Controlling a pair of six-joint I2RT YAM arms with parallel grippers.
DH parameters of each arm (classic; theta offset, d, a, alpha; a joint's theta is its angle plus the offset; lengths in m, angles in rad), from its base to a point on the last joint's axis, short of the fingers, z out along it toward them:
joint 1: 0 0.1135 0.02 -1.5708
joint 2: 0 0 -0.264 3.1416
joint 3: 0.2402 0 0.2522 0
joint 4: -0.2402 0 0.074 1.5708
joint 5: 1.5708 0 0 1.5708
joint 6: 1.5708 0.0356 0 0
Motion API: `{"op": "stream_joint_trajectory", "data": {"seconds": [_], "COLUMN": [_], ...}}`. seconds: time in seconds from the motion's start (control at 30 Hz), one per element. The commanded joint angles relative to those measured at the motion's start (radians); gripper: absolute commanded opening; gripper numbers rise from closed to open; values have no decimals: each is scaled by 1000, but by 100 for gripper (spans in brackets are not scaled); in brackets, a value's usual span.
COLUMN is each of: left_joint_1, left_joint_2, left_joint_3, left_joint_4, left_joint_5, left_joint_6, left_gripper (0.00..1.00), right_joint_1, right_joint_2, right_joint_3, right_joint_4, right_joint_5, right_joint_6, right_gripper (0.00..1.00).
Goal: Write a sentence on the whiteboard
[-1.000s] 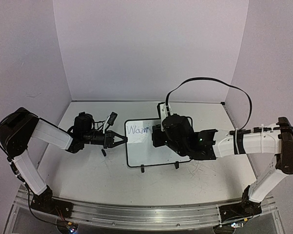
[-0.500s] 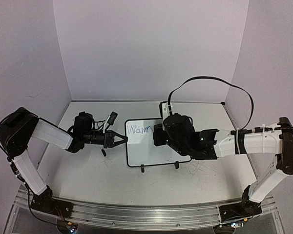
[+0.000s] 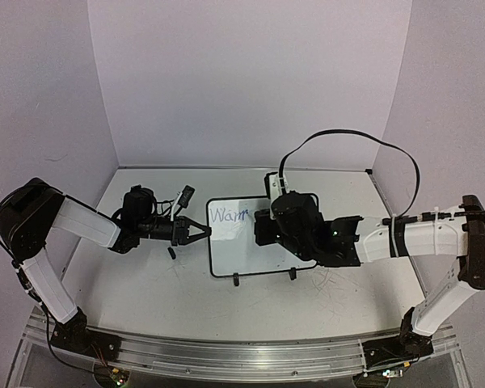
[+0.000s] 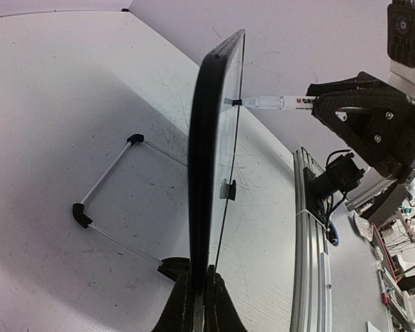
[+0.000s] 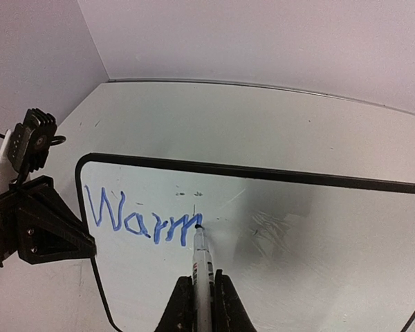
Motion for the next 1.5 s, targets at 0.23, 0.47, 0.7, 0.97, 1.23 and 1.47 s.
{"op": "stream_joint_trajectory", "data": {"seconds": [0.23,0.47,0.7,0.97,1.23,1.47], "left_joint_1": [-15,-15,-15,-15,-13,-12], "left_joint_2": [-14,-12,-25,-73,-179,-229], "left_joint_3": [29,29,18,23,-45,-67], "left_joint_4": [13,11,3,-45,-104,-151], "left_joint_5": [42,40,15,-35,-150,-239], "left_joint_6": [9,8,6,-1,-35,-55], "left_gripper": [0,0,7,34,49,60], "right_joint_1": [-14,-14,-27,-33,-32,-30], "right_joint_2": [-33,-88,-352,-428,-431,-356], "right_joint_3": [-41,-38,-183,-246,-296,-241], "right_joint_4": [-69,-61,167,183,196,219], "right_joint_5": [3,-18,-164,-141,-157,-200], "right_joint_6": [22,19,-33,-101,-67,-144], "right_gripper": [0,0,0,0,0,0]}}
